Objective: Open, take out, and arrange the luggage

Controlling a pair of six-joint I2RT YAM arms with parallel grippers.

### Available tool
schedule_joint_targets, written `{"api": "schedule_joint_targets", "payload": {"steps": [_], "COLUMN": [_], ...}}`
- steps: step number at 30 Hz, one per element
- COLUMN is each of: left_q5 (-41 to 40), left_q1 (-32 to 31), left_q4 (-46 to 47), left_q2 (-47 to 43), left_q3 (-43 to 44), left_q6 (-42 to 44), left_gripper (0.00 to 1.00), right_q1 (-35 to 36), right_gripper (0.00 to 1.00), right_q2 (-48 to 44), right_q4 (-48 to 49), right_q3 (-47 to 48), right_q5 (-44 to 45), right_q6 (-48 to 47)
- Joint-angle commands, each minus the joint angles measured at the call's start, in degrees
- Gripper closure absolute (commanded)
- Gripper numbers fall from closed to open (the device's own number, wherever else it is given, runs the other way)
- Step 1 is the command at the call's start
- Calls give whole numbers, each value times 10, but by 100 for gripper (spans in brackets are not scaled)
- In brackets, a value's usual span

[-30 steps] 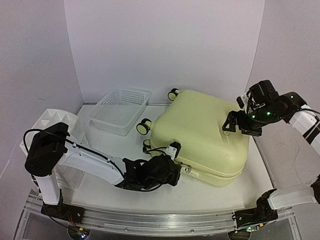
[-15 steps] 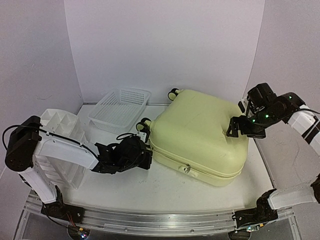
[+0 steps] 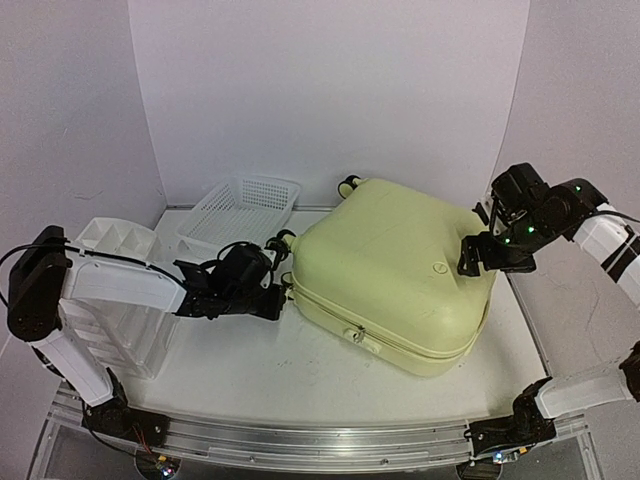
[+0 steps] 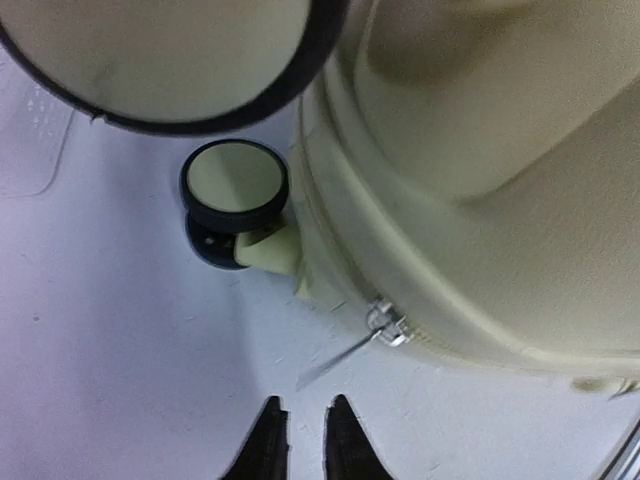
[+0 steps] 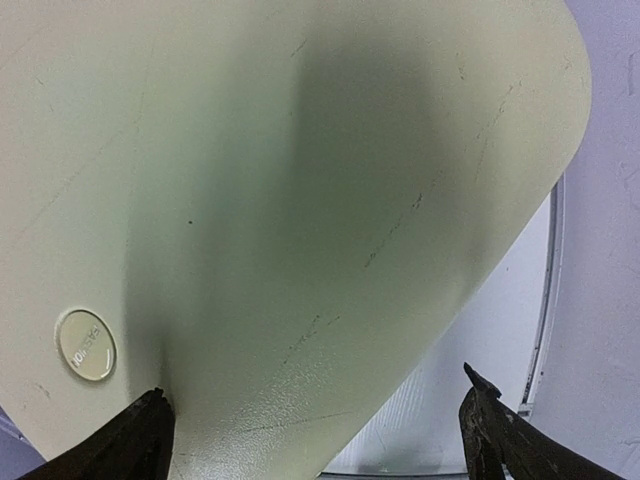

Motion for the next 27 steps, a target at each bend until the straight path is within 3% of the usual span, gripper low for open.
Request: {"api": "schedule_joint_targets", "payload": {"steps": [1,4,7,13,21,24,27], "left_q5": [16,44,58,104,338,426,464], "left_q1": [17,17,18,60,204,230,233], "left_q4": [-99,-132,-192,-253,-254,-257,-259], "left_q2": [-76,-142,-191,-182,-16,51,102], "left_q3": [-9,-3,38,172,349,405,435], "left_q6": [30,54,83,133,157,164,176], "left_gripper": [65,45,31,1,1,1,2], "right_q1": [8,14,18,45,128,159,193], "right_gripper": [2,2,2,2,2,2,2], "right_q2": [-2,-4,-9,-2,24,26,29], "right_q4": [-24,-30,-32,-19,-18,-8,8], "right_q3": [15,21,31,43,72,70,64], "right_q5": [14,14,8,-28,-10,-11,-11], "right_q6": [-14,-20,-23,-37,-19,-3,5]}}
